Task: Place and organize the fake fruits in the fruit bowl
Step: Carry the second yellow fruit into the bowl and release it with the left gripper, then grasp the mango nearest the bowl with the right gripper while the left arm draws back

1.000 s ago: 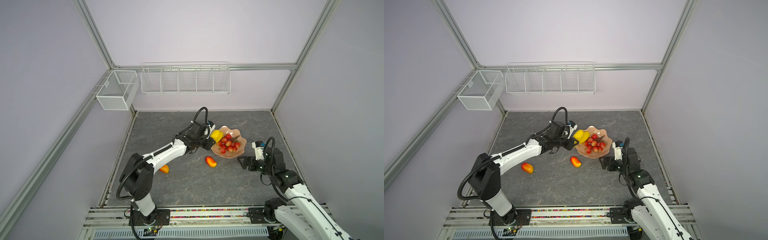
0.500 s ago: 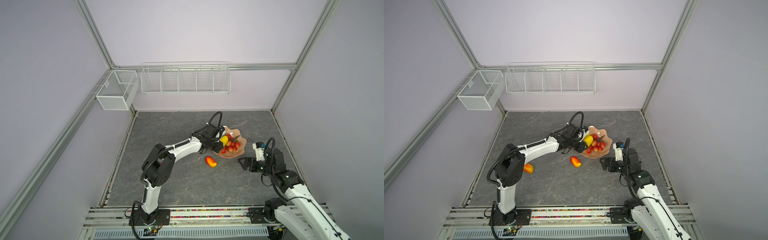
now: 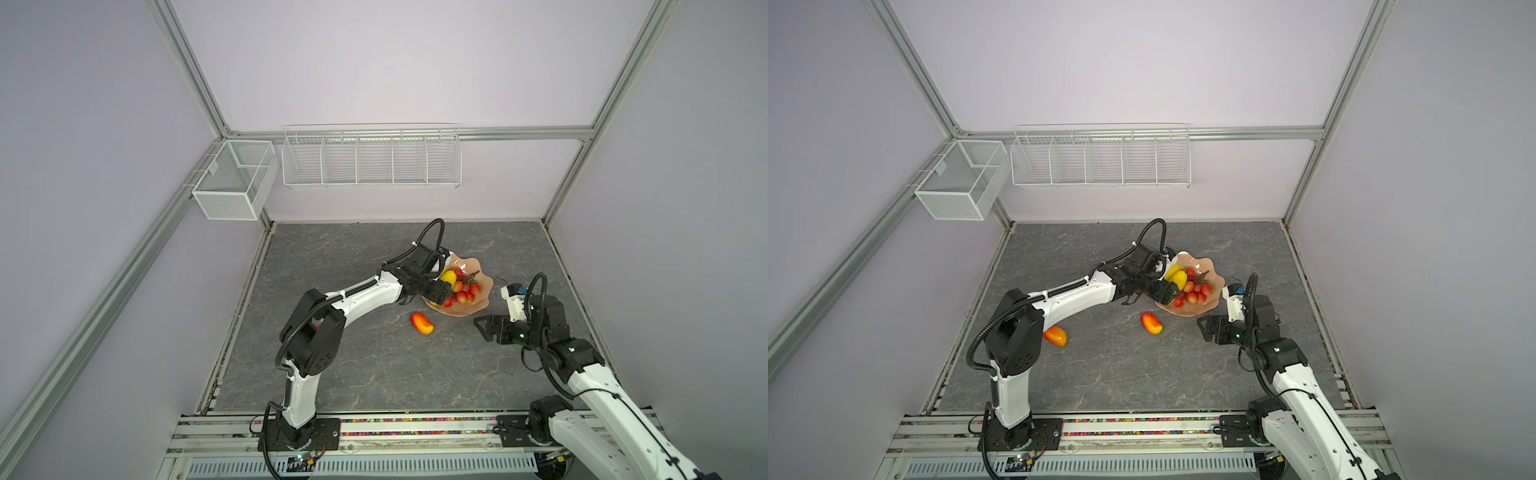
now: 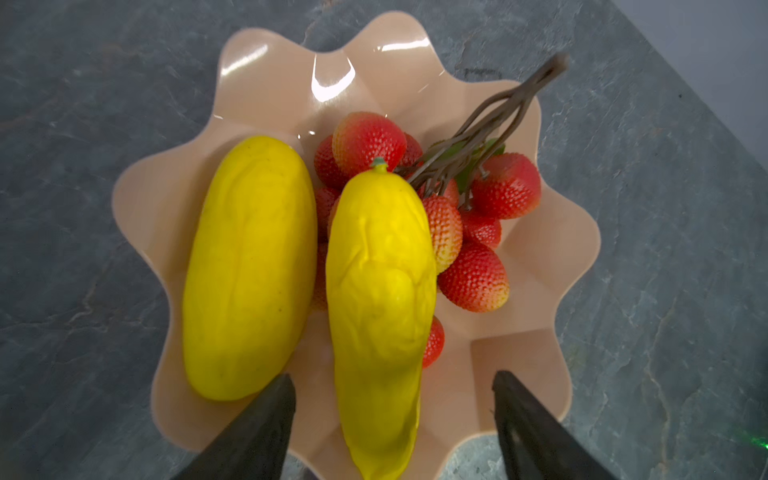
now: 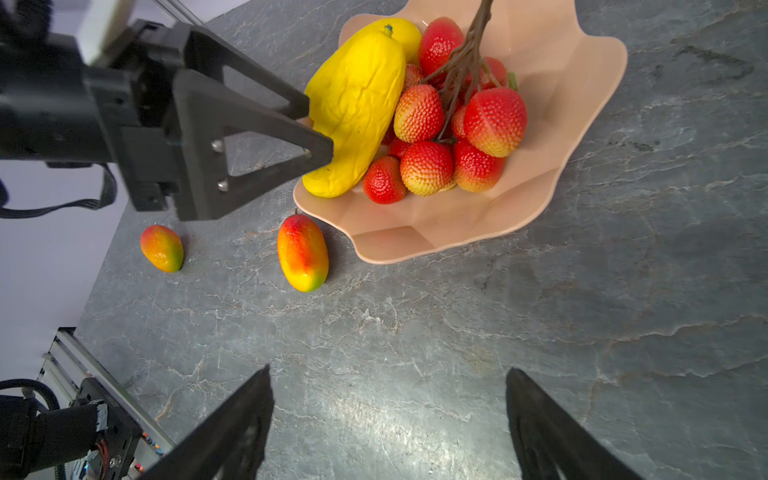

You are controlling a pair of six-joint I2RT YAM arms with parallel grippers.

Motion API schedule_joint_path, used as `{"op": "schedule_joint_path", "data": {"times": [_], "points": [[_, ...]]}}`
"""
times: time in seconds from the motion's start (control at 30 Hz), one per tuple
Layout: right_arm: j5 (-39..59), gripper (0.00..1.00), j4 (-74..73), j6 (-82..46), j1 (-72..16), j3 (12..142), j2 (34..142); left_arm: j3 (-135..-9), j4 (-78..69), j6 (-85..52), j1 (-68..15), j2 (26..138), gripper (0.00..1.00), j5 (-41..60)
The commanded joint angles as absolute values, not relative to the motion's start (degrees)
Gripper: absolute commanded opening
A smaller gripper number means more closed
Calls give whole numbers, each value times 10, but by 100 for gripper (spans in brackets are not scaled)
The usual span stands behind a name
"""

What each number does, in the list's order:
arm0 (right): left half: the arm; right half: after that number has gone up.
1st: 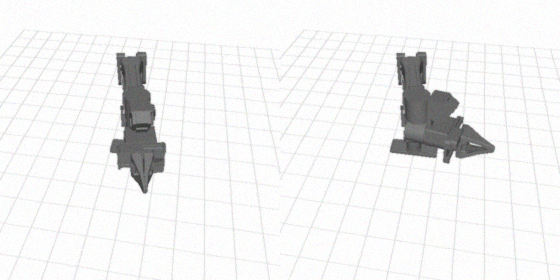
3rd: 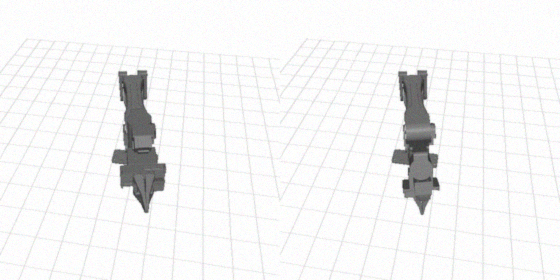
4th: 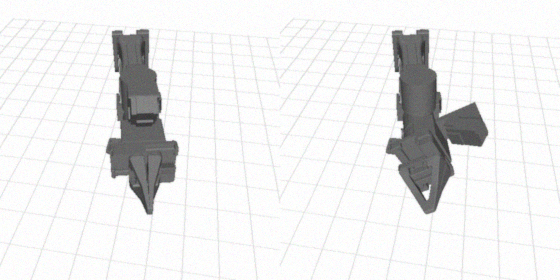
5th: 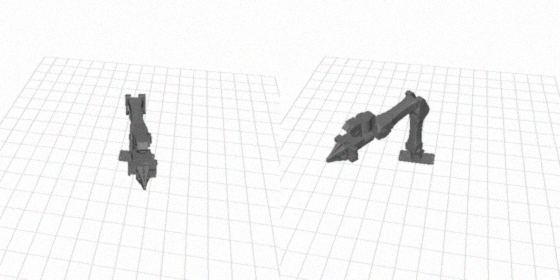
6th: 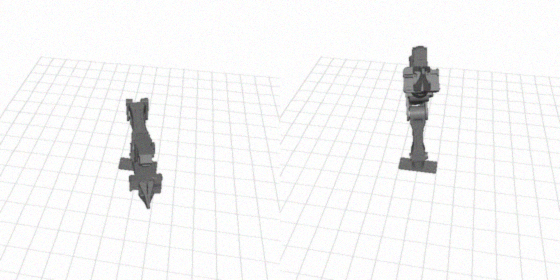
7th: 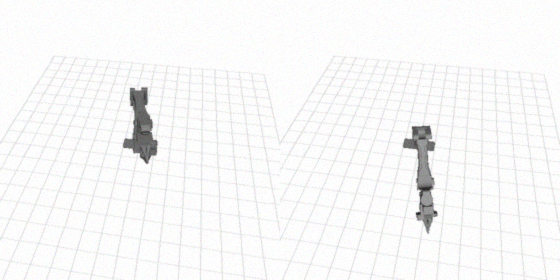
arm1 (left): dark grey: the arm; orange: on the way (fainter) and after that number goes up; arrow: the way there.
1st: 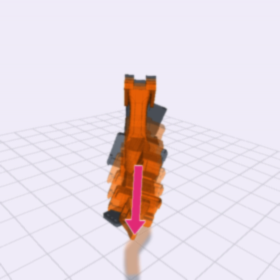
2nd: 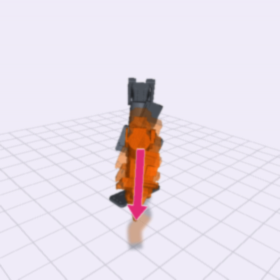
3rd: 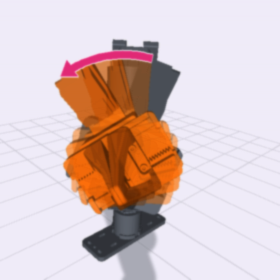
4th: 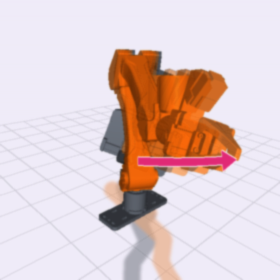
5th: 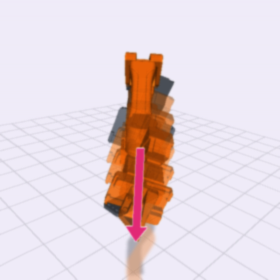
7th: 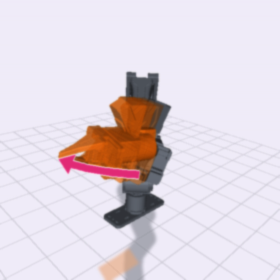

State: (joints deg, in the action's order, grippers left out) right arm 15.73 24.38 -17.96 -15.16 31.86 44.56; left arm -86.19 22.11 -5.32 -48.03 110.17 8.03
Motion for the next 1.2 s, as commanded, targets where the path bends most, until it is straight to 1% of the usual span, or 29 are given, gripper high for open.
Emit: {"op": "schedule_joint_path", "data": {"times": [0.0, 0.07, 0.13, 0.23, 0.27, 0.33, 0.4, 0.57, 0.63, 0.73, 0.8, 0.93, 1.17], "points": [[167, 88, 214, -157, -180, 337, 451, -830, 227, -47, -481, 1021, 77, 45], [146, 88, 210, -150, -211, 348, 462, -790, 237, -59, -477, 968, 80, 19], [120, 88, 207, -139, -253, 360, 479, -747, 256, -69, -472, 912, 85, -3], [90, 88, 181, -132, -310, 371, 519, -679, 295, -53, -469, 828, 94, -21], [84, 88, 171, -133, -325, 375, 540, -657, 311, -47, -468, 802, 100, -19], [74, 88, 154, -134, -353, 386, 582, -626, 345, -48, -467, 753, 99, -13], [53, 91, 141, -131, -382, 403, 624, -587, 362, -55, -466, 694, 99, 0], [22, 99, 131, -121, -438, 445, 724, -518, 352, -82, -461, 562, 99, 32], [20, 93, 129, -124, -453, 463, 765, -499, 342, -89, -458, 518, 99, 21], [16, 86, 129, -130, -470, 487, 815, -486, 338, -88, -453, 489, 99, 5], [-1, 85, 129, -140, -478, 499, 840, -486, 338, -84, -449, 487, 99, 8], [-23, 77, 136, -149, -488, 535, 885, -491, 340, -75, -446, 500, 99, 10], [-80, 73, 156, -153, -497, 572, 943, -483, 321, -76, -438, 507, 99, 23]]}}
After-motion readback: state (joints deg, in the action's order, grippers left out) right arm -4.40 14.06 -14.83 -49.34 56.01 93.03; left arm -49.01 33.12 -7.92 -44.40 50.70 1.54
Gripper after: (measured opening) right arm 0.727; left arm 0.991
